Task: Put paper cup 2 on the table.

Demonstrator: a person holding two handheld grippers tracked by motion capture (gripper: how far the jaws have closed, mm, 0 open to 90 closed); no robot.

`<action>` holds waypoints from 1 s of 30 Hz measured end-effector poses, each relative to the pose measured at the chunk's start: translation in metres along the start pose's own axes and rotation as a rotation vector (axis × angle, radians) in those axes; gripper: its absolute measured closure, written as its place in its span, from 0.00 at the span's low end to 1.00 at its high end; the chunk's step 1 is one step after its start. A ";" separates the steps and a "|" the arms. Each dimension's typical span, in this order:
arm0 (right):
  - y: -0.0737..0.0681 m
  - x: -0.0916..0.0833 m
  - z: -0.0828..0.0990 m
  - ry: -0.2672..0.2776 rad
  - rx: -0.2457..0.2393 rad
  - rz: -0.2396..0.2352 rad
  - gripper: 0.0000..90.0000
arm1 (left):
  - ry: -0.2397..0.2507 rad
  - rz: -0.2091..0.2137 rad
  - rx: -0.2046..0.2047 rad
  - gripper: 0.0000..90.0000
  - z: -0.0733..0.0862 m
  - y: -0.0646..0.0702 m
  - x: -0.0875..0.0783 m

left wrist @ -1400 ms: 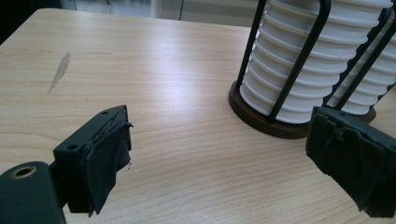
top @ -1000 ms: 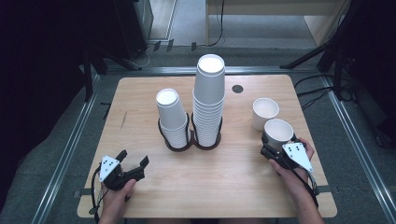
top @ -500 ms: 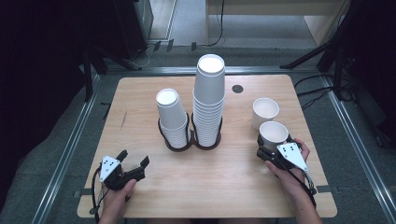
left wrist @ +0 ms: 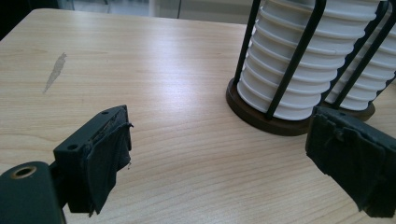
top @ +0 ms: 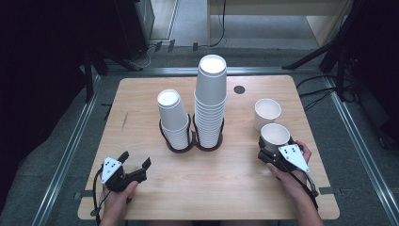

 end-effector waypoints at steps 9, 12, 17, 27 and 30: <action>0.003 -0.003 0.000 -0.016 0.036 -0.002 0.12 | 0.000 0.001 0.000 0.08 0.000 -0.001 0.000; 0.003 -0.004 0.000 -0.016 0.039 -0.004 0.12 | -0.001 0.002 0.001 0.08 0.000 0.000 0.000; 0.004 -0.005 0.000 -0.024 0.049 -0.004 0.12 | 0.000 0.003 0.002 0.08 0.000 0.000 0.001; 0.004 -0.009 0.002 -0.037 0.028 -0.014 0.11 | 0.000 0.005 0.003 0.08 0.000 0.000 0.001; 0.002 -0.010 0.005 -0.049 0.004 -0.013 0.12 | -0.001 0.007 0.005 0.08 0.000 0.000 0.001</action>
Point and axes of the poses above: each handheld gripper's, and its own axes: x roughly forward along the jaws, z roughly out of its underside, y roughly to its right, the point moved 4 cm from there along x, roughly forward along the jaws, and after that the axes turned 5 degrees about x, right-handed, at the moved point
